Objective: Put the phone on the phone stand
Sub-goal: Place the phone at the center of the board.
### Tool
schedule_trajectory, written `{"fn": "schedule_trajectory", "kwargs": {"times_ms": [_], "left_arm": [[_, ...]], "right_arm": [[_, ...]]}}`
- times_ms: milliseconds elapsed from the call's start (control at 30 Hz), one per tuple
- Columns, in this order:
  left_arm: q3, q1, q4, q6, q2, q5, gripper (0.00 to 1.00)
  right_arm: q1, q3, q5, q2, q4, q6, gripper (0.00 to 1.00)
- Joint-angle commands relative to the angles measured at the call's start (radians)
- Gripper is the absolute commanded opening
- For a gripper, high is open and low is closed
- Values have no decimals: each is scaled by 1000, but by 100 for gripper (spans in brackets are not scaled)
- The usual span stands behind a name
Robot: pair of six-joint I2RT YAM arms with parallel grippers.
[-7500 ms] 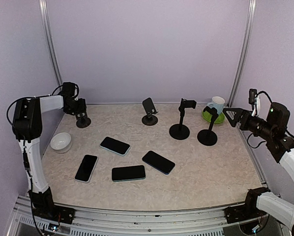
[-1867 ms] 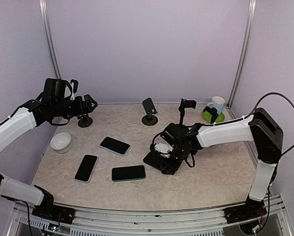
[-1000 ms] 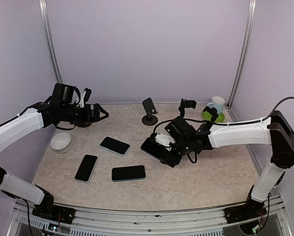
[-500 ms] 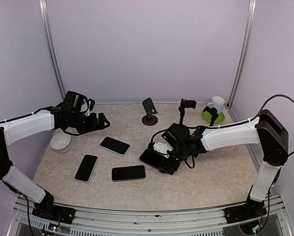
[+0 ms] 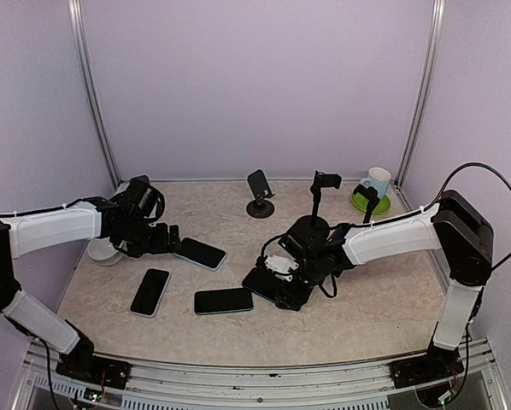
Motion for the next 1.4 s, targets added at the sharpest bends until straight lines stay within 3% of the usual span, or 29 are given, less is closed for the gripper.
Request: {"fn": "schedule_trajectory", "kwargs": {"times_ms": [0, 67, 133, 667, 1167, 1367], "left_arm": [[-52, -24, -88, -42, -41, -98, 99], [-79, -25, -100, -52, -58, -101, 99], [-106, -25, -112, -67, -80, -103, 99], [-187, -71, -157, -194, -57, -104, 99], [-317, -75, -55, -282, -28, 7, 99], [-336, -126, -41, -298, -39, 22, 99]], "right_arm": [[8, 7, -22, 9, -30, 8, 84], [8, 12, -26, -14, -35, 10, 96], [9, 18, -35, -40, -43, 12, 100], [9, 66, 34, -233, -77, 36, 100], [9, 32, 60, -294, -57, 33, 100], [9, 29, 59, -289, -62, 32, 100]]}}
